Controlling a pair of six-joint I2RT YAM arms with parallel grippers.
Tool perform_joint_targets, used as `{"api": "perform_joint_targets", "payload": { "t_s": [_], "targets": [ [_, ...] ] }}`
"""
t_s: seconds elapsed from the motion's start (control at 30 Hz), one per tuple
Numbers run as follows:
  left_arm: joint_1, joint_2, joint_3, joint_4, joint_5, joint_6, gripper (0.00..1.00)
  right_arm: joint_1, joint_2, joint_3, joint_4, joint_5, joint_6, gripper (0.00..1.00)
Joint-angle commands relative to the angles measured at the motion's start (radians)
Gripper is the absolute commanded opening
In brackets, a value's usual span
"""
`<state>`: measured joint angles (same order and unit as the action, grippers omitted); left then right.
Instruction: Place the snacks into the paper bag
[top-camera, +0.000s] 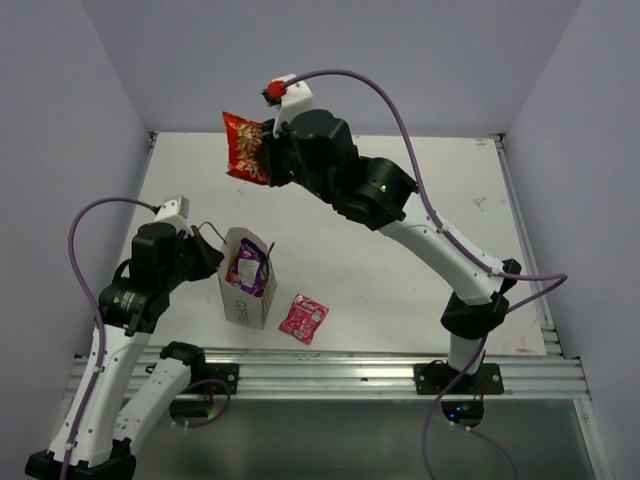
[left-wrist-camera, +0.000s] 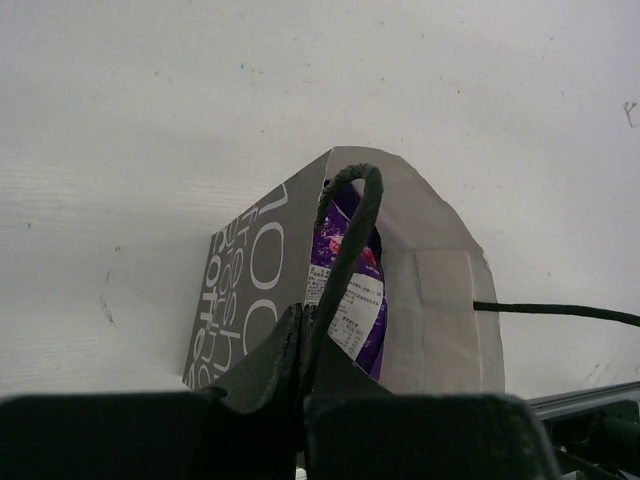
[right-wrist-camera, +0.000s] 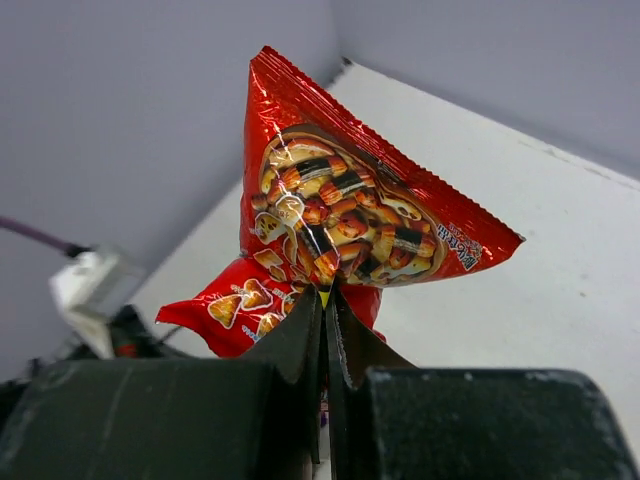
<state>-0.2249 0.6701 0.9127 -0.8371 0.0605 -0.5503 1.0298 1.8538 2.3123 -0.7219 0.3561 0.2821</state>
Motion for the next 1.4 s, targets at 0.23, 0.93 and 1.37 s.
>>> {"api": "perform_joint_targets", "payload": {
  "t_s": [0.23,0.93,1.37],
  "targets": [
    [0.001,-0.004,0.023,0.055,0.019,-0.020,0.00,0.165,0.085,-0.097,-0.036,-0.190,0.072,0.00],
    [0.001,-0.033,0.029,0.044,0.021,-0.025,0.00,0.210,0.104,-0.189,-0.355,-0.086,0.039,0.00],
    [0.001,-0.047,0.028,0.035,0.027,-0.010,0.00,0.254,0.275,-0.143,-0.346,-0.132,0.048,0.00]
  ]
}}
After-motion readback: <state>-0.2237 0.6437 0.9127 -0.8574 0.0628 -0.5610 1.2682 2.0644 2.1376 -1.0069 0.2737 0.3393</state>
